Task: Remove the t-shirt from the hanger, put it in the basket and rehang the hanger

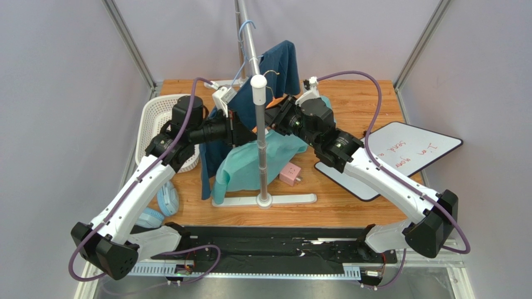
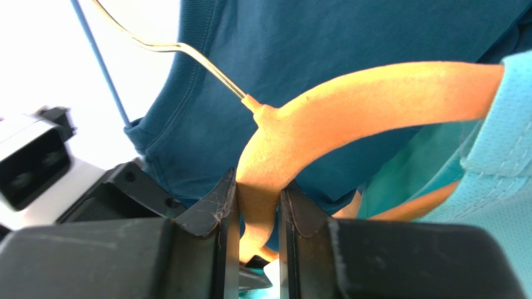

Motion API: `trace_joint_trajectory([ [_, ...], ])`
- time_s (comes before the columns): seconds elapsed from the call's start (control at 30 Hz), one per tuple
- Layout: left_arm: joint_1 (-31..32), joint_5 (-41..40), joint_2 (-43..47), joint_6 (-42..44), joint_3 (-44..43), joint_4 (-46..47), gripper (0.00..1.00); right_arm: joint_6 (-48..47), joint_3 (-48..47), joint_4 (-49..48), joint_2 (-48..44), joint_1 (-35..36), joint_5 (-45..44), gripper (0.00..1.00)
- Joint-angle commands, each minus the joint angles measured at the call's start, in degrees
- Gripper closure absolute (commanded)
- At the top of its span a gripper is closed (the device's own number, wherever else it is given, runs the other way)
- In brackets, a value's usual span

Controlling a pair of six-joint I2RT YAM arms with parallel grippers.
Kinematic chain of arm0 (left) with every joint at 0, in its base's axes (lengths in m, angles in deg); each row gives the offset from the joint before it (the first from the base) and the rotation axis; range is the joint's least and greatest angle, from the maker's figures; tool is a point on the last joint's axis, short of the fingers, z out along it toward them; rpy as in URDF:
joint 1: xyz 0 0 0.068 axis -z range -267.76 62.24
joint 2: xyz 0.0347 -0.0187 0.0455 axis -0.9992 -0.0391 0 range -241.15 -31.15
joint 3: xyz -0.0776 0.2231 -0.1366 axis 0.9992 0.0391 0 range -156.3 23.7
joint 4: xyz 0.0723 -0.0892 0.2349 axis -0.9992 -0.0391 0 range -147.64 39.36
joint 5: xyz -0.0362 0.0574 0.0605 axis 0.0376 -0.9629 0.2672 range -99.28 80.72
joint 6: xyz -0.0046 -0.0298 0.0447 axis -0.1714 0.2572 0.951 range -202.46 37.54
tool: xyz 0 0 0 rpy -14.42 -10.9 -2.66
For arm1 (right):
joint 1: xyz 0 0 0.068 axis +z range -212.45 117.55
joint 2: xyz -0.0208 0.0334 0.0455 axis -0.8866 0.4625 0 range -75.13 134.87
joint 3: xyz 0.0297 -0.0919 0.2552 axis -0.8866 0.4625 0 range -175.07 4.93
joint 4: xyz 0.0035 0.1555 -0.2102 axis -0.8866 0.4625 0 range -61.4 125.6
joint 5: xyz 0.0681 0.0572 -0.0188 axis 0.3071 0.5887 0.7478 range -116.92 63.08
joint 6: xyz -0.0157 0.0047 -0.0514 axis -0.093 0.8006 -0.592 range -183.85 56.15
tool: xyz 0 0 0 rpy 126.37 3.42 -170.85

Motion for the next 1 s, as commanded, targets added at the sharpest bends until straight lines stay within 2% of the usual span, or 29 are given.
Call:
trace_joint_trajectory([
  [0.0,0.3,-3.5,5.3,0.5,-0.9,1.0,0.68,-0.1,1.6,-5.1,-2.2,-0.1,-3.6,1.0],
  [0.03,0.3,-4.3,6.3,0.5,-0.3,0.8,0.64,0.3,2.2,-5.8,-2.6,-0.1,-3.4,1.0],
  [0.1,0.3,-6.2,9.2,0.8,0.8,-0.5,0.47,0.8,4.4,-8.2,-3.9,-0.3,-2.6,1.0],
  [0.13,0.3,-6.9,10.3,1.1,2.2,-1.1,0.45,1.1,5.0,-8.9,-4.1,-0.2,-2.4,1.0],
  [0.2,0.3,-8.8,13.4,1.2,4.6,-2.8,0.4,1.5,5.7,-9.2,-5.2,-0.4,-1.9,1.0],
  [0.4,0.3,-12.1,24.0,-1.3,14.7,-4.6,0.34,3.0,6.4,-9.3,-7.0,-1.7,-0.5,1.0],
  [0.53,0.3,-10.9,27.7,-3.4,20.5,-3.4,0.33,4.2,6.3,-9.3,-7.5,-2.2,1.0,1.0],
  [0.73,0.3,-10.7,30.1,-3.9,23.2,-4.6,0.37,4.2,6.2,-11.0,-8.3,-2.3,1.1,1.0],
  [0.93,0.3,-11.6,32.3,-4.6,24.9,-5.7,0.49,3.8,6.1,-10.6,-9.2,-2.4,0.0,1.0],
  [0.97,0.3,-11.7,32.4,-4.6,25.0,-6.0,0.55,3.8,6.0,-10.6,-9.4,-2.5,-0.3,1.0],
])
